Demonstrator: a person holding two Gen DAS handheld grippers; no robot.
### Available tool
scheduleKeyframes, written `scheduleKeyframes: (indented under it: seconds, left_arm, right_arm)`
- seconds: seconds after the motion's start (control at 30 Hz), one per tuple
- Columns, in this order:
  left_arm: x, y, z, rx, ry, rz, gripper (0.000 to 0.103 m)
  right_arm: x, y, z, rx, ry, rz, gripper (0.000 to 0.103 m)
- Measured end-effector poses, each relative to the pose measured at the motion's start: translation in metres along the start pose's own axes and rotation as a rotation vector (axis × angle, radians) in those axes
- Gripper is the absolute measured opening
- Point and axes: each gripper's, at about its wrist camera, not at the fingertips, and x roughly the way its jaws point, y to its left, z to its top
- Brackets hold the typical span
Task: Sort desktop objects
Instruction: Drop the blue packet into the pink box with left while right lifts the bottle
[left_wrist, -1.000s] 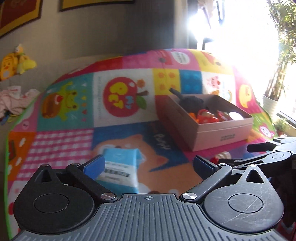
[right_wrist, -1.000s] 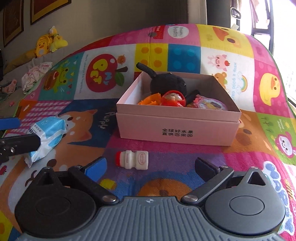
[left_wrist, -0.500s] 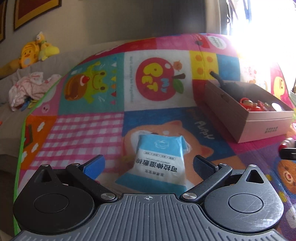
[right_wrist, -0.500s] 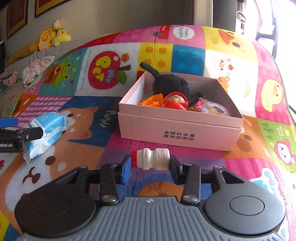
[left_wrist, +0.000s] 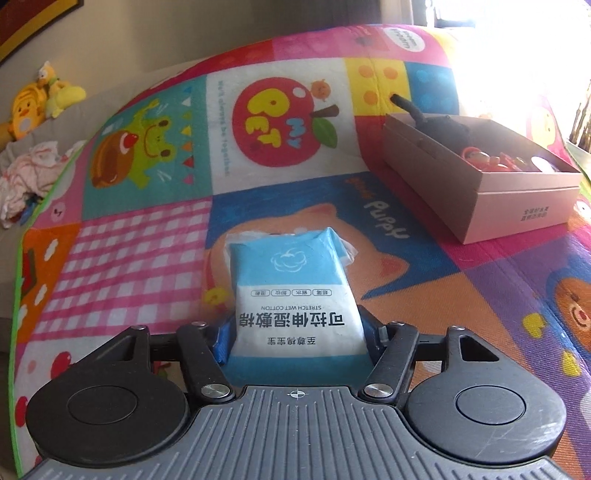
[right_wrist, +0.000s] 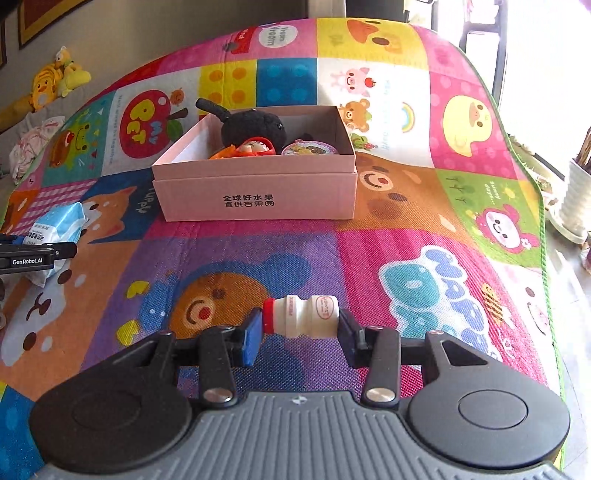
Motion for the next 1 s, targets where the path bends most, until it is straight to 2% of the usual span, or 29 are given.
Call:
scheduleKeyframes:
  seconds: [0.2, 0.4, 0.5, 0.6, 0.67, 0.8, 0.87, 1.0]
  left_arm:
    - [-0.042, -0.043, 0.004, 0.096, -0.036, -0.189, 0.066]
    - [-0.066, -0.075, 0.063, 0.121, -0.211, -0.283, 0.067]
    - [-0.051, -0.091, 0.09, 0.111, -0.244, -0.296, 0.067]
    - [-0.024, -0.106, 0.114, 0.072, -0.23, -0.313, 0.067]
    - [-0.002, -0.115, 0.128, 0.033, -0.214, -0.304, 0.067]
    - [0.03, -0.131, 0.14, 0.032, -0.211, -0.292, 0.068]
    - [0.038, -0.136, 0.137, 0.047, -0.216, -0.293, 0.086]
    - [0.033, -0.123, 0.122, 0.012, -0.204, -0.308, 0.094]
  right_arm:
    - [-0.007, 0.003, -0.001, -0.005, -0.02, 0.022, 0.042]
    - [-0.024, 0.005, 0.004, 0.015, -0.056, 0.074, 0.042]
    - [-0.039, 0.004, 0.011, 0.013, -0.111, 0.106, 0.042]
    - [-0.047, 0.005, 0.014, 0.001, -0.152, 0.105, 0.042]
    - [-0.045, 0.005, 0.014, -0.005, -0.154, 0.098, 0.042]
    - [-0.036, 0.001, 0.01, 0.01, -0.125, 0.085, 0.042]
    - [-0.032, -0.002, 0.008, 0.016, -0.112, 0.073, 0.042]
    - [-0.025, -0.008, 0.006, 0.025, -0.096, 0.046, 0.042]
